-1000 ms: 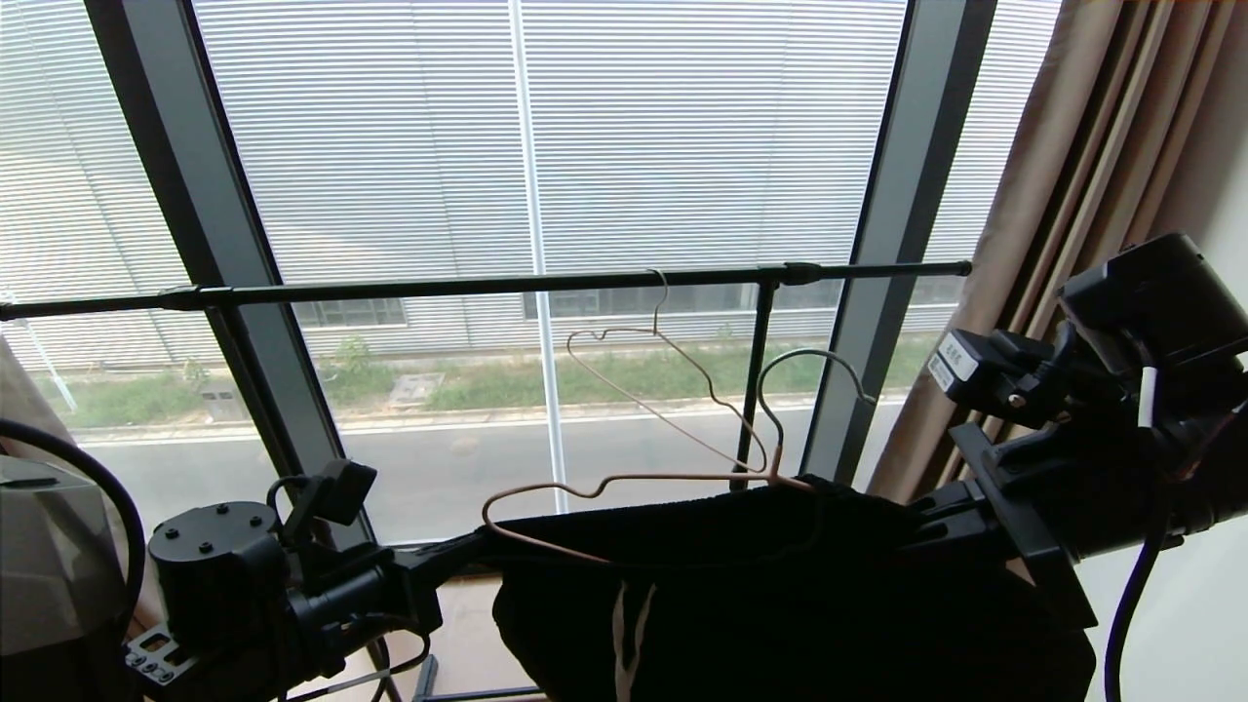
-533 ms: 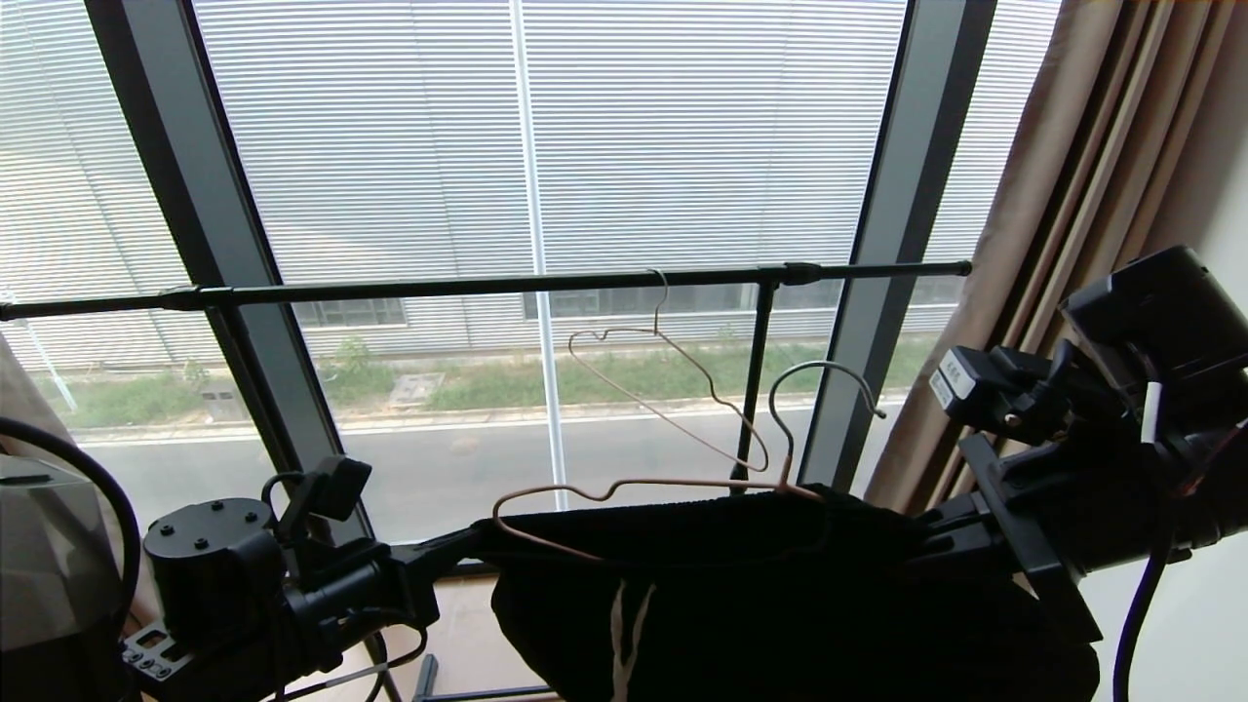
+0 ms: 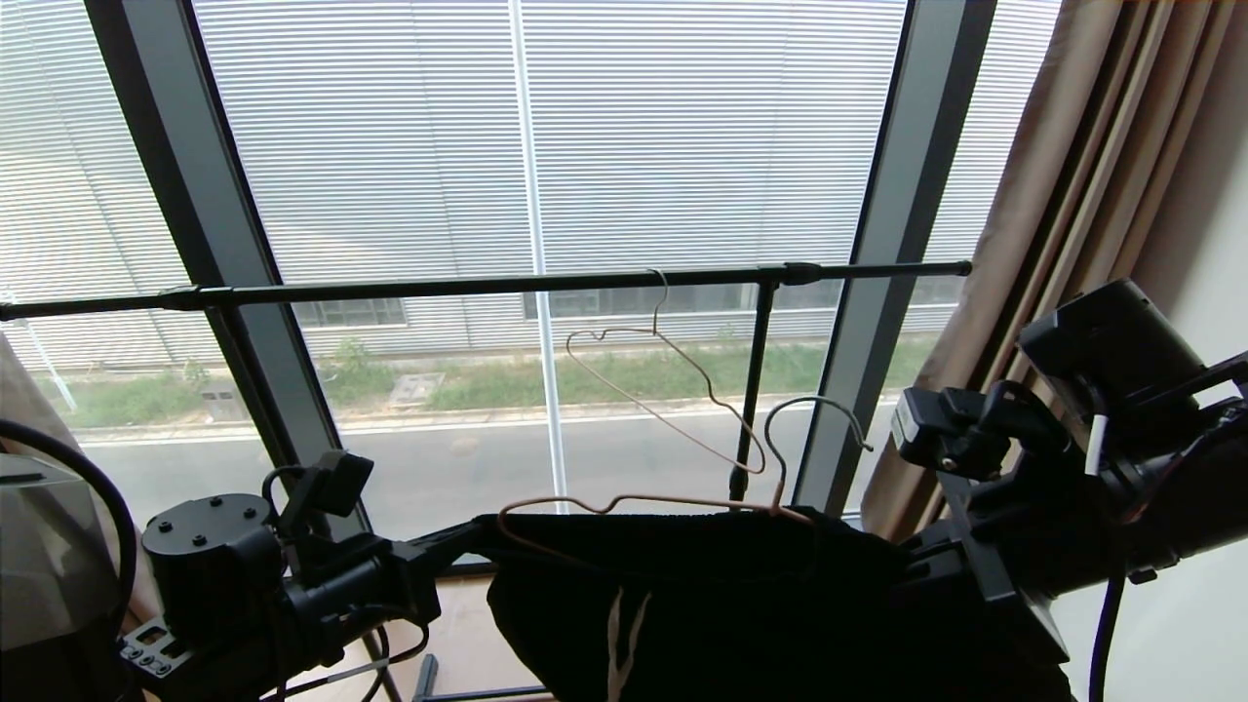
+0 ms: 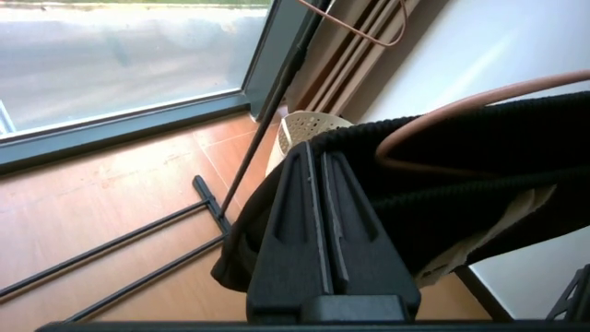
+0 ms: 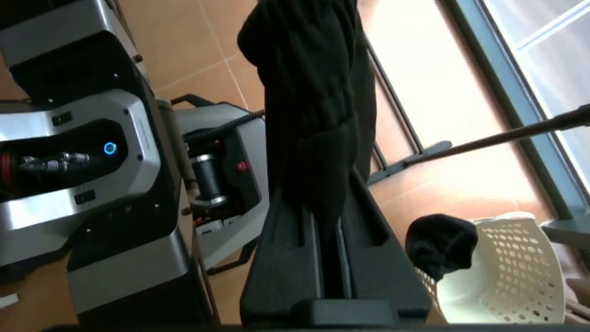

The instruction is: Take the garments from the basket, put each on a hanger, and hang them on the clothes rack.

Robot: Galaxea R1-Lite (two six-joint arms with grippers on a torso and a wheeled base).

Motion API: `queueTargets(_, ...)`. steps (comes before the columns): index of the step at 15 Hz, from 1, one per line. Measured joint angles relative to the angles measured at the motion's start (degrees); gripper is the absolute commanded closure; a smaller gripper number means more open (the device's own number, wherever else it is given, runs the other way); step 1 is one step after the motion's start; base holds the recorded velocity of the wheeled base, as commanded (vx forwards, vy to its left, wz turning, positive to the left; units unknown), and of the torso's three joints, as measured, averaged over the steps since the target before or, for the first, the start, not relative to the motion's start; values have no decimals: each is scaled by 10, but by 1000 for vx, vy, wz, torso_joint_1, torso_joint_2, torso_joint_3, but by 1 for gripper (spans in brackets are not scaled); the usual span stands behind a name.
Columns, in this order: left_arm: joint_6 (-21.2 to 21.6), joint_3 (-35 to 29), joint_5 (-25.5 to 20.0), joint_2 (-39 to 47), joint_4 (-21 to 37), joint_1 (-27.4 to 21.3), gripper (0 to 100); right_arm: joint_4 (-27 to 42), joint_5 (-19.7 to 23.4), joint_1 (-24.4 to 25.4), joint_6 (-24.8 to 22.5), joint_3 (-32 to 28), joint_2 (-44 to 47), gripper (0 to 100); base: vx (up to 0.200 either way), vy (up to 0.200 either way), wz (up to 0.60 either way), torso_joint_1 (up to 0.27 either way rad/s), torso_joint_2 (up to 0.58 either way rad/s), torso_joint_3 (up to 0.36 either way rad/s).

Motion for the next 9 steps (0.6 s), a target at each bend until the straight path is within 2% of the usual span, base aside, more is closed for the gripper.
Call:
queueTargets(3, 1, -6, -1, -5, 0, -1, 100, -1, -17, 2, 1, 1, 16, 100, 0, 0, 0, 0, 0, 0)
queueTargets(6, 21, -19, -1, -10, 0, -5, 100, -3, -66, 3, 2, -2, 30, 100, 0, 0, 0, 0, 0, 0)
queueTargets(9, 31, -35, -2, -13, 0, -9, 100, -3, -73, 3, 2, -3, 41, 100, 0, 0, 0, 0, 0, 0)
